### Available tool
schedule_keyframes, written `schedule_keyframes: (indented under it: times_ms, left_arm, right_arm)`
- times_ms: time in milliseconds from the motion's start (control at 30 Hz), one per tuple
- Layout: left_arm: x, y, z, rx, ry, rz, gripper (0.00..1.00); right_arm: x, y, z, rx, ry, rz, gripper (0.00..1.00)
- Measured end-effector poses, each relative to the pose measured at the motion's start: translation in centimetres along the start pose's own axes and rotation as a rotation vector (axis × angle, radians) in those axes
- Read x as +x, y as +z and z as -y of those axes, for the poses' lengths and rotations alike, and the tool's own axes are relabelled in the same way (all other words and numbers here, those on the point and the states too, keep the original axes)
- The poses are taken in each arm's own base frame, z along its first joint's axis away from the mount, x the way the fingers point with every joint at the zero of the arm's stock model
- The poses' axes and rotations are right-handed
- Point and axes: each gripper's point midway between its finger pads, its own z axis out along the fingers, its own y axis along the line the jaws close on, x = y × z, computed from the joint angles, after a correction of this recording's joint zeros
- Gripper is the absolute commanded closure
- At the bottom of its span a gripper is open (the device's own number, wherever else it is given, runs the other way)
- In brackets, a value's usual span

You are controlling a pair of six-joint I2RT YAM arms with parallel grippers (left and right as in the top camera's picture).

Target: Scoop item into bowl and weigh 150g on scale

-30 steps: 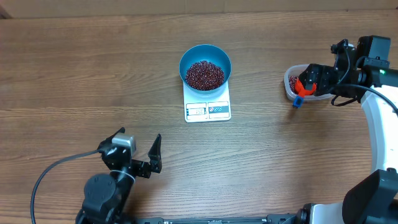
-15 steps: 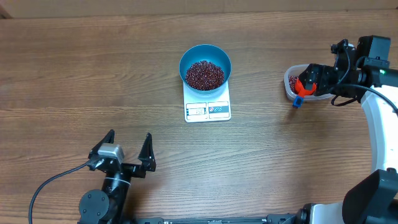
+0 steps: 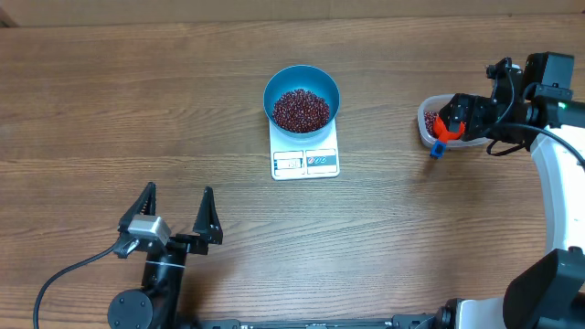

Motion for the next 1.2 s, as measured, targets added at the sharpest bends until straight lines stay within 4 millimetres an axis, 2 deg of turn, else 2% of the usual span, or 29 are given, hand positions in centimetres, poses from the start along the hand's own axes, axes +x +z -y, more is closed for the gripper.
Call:
schedule_keyframes:
  times_ms: [200, 433, 533, 767, 1200]
  left_arm:
    - [-0.9, 0.0, -0.1, -0.005, 0.001, 0.037, 0.0]
    - [-3.4, -0.1, -0.1, 0.004, 0.002, 0.179, 0.0]
    - [-3.4, 0.0, -0.1, 0.014, 0.002, 0.225, 0.0]
    - [0.7, 0.9, -0.9, 0.004, 0.003, 0.176, 0.0]
    - [6.3, 1.3, -2.8, -0.062, 0.008, -0.02, 0.0]
  right_arm:
    - [0.0, 0.0, 0.0, 0.0, 0.0, 0.0, 0.0]
    - [0.0, 0.0, 0.0, 0.0, 0.0, 0.001, 0.0]
    - [0.0, 0.0, 0.0, 0.0, 0.0, 0.0, 0.0]
    - [0.0, 0.0, 0.0, 0.0, 0.0, 0.0, 0.0]
    - [0.0, 0.0, 0.0, 0.0, 0.001, 0.001, 0.0]
